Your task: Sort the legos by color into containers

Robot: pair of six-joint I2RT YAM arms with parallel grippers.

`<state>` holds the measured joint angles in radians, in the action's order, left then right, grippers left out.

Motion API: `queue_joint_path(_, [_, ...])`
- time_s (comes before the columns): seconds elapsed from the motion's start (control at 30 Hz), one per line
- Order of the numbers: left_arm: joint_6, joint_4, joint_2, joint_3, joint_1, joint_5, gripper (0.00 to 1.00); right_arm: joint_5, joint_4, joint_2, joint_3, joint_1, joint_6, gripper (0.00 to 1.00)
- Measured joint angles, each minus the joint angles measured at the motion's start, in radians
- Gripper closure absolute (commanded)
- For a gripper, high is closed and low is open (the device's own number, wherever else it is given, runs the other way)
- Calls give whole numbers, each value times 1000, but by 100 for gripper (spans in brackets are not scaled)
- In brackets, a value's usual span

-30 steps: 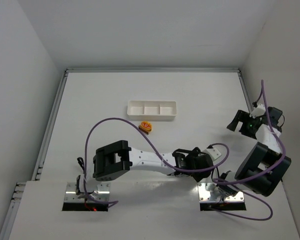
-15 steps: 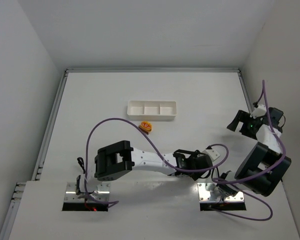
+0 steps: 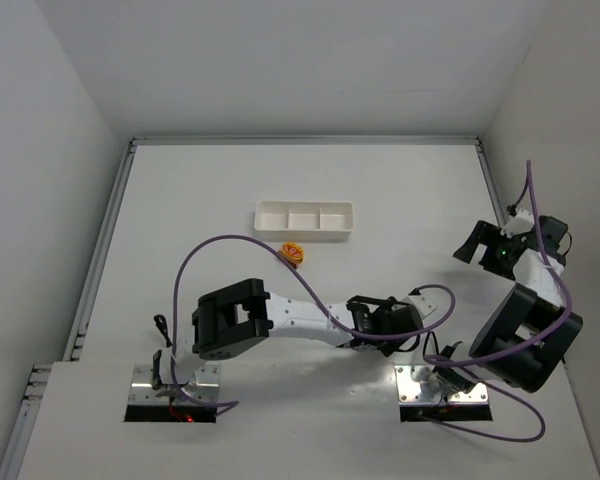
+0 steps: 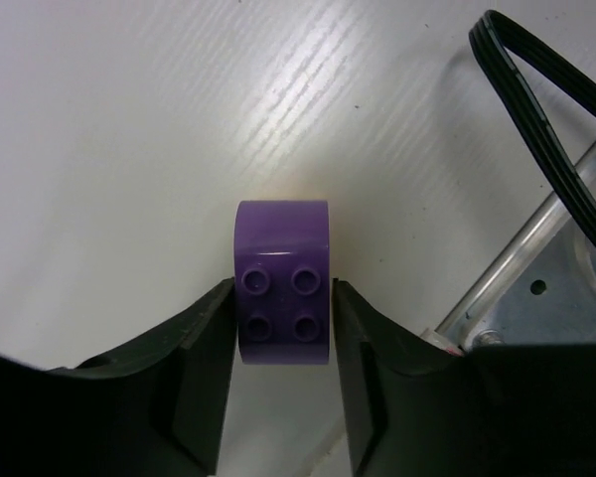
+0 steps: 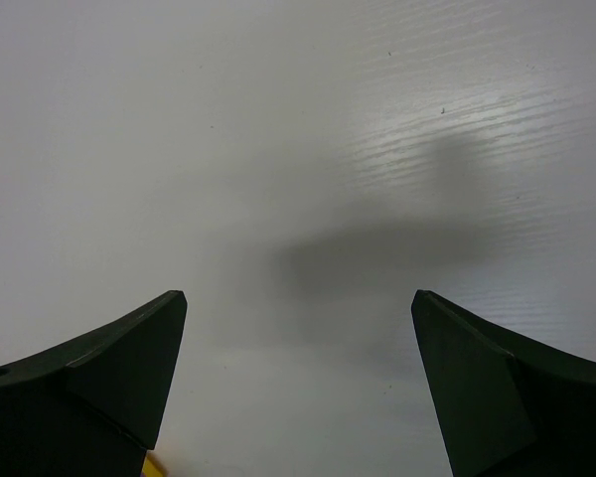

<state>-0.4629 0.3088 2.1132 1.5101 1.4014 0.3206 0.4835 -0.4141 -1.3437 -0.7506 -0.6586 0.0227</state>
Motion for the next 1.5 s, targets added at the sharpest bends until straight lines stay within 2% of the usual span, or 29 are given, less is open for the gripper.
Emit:
queue_joint_path(0.07, [10, -5, 0, 0, -6, 5, 34, 5, -1, -3, 0, 0, 1, 4])
queue_joint_path(0.1, [12, -6, -1, 0, -9, 8, 32, 10, -4, -8, -2, 0, 1, 4])
queue_joint_path(0.23, [26, -13, -4, 0, -9, 9, 32, 18, -12, -22, -2, 0, 3, 4])
queue_joint_path(0.37, [37, -18, -5, 0, -9, 9, 53, 19, -14, -23, -2, 0, 5, 4])
queue_joint_path(0.47, [47, -19, -6, 0, -9, 9, 57, 23, -14, -23, -2, 0, 7, 4])
queue_joint_path(0.63, [59, -21, -9, 0, -9, 10, 70, 32, -14, -23, -2, 0, 8, 4])
queue_joint_path(0.8, [92, -31, -57, -18, -19, -2, 93, 100, -27, -24, -2, 0, 41, 4])
queue_joint_path(0.87, [118, -38, -125, -48, -40, -18, 97, 166, -52, -24, -2, 0, 75, 4])
queue_joint_path(0.97, [169, -55, -246, -76, -115, -61, 97, 283, -86, -22, -2, 2, 136, 4])
queue_joint_path(1.1, [256, -91, -419, -120, -299, -156, 97, 470, -170, -19, -2, 7, 256, 4])
queue_joint_path(1.27, [313, -60, -549, -173, -529, -261, 100, 695, -368, -67, -49, 30, 418, 5])
queue_joint_path(1.33, [317, -29, -558, -173, -615, -378, 100, 765, -439, -114, -94, 49, 479, 6])
queue_joint_path(1.43, [302, 17, -539, -173, -793, -676, 100, 860, -594, -215, -193, 118, 613, 7])
queue_joint_path(1.5, [282, 27, -502, -173, -905, -810, 100, 891, -715, -286, -267, 185, 725, 11])
